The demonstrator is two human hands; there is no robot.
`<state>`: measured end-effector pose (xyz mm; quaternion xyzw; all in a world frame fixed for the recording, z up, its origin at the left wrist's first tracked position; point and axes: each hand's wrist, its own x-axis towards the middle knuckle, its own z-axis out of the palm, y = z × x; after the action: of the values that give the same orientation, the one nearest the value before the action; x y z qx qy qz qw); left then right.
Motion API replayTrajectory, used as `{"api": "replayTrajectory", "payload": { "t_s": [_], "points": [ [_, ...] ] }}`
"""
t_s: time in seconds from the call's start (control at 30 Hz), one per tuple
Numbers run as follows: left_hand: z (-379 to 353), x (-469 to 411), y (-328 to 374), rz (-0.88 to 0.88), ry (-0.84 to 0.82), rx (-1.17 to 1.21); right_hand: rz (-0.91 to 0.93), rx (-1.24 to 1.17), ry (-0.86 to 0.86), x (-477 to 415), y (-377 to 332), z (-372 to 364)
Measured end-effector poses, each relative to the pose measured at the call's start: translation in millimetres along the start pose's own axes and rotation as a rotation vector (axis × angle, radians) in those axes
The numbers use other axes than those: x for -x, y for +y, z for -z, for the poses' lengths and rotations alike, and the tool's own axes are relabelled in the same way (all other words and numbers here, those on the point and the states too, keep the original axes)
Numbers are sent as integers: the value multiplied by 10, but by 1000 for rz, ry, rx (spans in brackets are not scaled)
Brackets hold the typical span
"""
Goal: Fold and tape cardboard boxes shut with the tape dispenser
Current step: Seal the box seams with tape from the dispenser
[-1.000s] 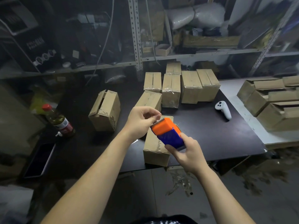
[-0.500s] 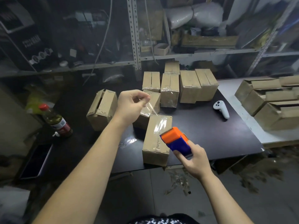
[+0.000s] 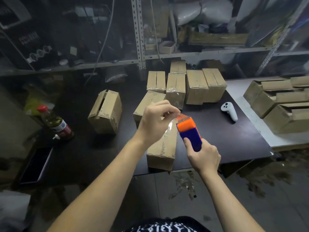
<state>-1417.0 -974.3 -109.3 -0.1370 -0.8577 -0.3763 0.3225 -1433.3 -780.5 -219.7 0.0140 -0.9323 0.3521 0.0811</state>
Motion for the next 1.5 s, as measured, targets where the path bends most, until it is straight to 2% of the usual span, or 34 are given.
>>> {"api": "replayTrajectory", "payload": {
  "t_s": [0.1,0.2,0.27,0.33,0.4,0.47,0.6,0.7,0.73,0.83,0.87,0.9,0.97,1.0,1.07,1.13,1.27,1.5],
  "points": [
    [-139,133,10,17,15,-4,-79,2,-38,-67,-119,-50],
    [-95,167,110,38,113,43,-352,1,-105,-245,-10,-113],
    [60,122,144,56,176,83,-461,66,-39,-315,213,-83],
    [187,90,113,183,136,142,-419,63,19,-370,399,-110],
    [234,139,63,398,100,275,-386,38,-21,-394,481,-215],
    [229,210,46,538,127,377,-310,40,-97,-402,543,-415],
    [242,344,4,675,121,438,-197,174,-167,-371,617,-691],
    [267,445,-14,743,94,430,-165,188,-193,-321,624,-732],
    [279,472,-18,761,80,416,-149,185,-164,-310,598,-730],
    [310,548,-51,809,49,395,-44,77,90,-284,331,-599],
    [318,567,-53,817,37,400,0,-84,67,-295,166,-486],
    [311,579,-42,821,21,409,51,-300,-77,-315,-28,-346],
    [310,588,28,812,4,449,192,-699,-558,-316,-415,-91],
    [317,583,72,801,12,469,236,-778,-736,-307,-562,-7],
    [342,583,113,791,32,486,288,-761,-910,-274,-725,92],
    [385,605,100,804,63,480,302,-670,-943,-231,-737,120],
    [433,713,26,876,118,405,177,-572,-952,-150,-578,135],
    [263,971,-134,1094,167,396,-260,-596,-773,-8,-317,162]
  ]
}}
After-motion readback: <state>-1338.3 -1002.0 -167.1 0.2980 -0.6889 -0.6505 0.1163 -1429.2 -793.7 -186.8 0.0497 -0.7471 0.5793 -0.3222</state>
